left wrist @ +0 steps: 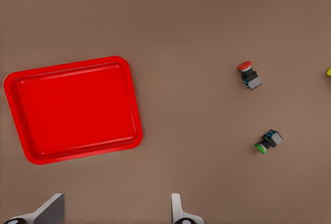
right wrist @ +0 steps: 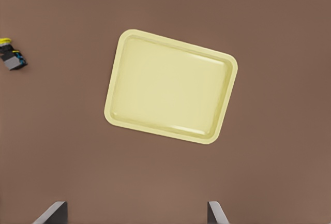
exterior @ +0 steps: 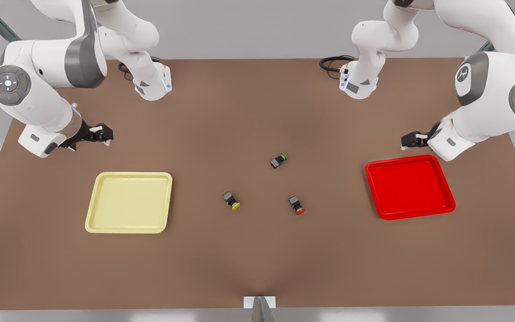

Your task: Place the switches on the corresponding trays according to their colors

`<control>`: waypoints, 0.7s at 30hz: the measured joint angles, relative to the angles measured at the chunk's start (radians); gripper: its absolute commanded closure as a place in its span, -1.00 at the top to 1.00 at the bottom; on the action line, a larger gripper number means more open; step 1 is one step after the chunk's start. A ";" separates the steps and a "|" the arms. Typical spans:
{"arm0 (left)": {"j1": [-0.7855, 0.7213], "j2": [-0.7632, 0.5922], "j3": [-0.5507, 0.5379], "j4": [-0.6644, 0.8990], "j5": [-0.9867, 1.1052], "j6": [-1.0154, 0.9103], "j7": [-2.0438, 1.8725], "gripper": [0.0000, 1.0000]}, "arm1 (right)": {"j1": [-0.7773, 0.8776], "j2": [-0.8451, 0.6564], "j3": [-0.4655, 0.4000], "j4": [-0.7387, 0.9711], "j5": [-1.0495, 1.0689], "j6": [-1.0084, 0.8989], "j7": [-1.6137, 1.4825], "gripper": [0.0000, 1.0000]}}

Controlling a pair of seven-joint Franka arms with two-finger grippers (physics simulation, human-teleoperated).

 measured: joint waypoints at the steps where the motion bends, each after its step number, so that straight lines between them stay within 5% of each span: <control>1: 0.001 0.000 0.000 0.001 0.000 0.003 -0.001 1.00 | -0.001 0.001 0.000 0.000 0.000 0.003 0.000 1.00; 5: -0.047 0.058 -0.009 0.017 -0.001 0.016 -0.005 1.00 | 0.019 0.031 -0.001 -0.038 0.002 0.016 0.000 1.00; 8: -0.268 0.337 -0.016 0.177 -0.004 0.063 -0.065 1.00 | 0.166 0.209 -0.001 -0.052 0.051 0.092 0.001 1.00; 13: -0.430 0.613 -0.018 0.206 -0.007 0.275 -0.230 1.00 | 0.356 0.421 -0.001 -0.059 0.083 0.324 0.014 1.00; 21: -0.471 0.704 -0.019 0.153 -0.006 0.621 -0.625 1.00 | 0.503 0.566 -0.009 -0.061 0.090 0.674 0.058 1.00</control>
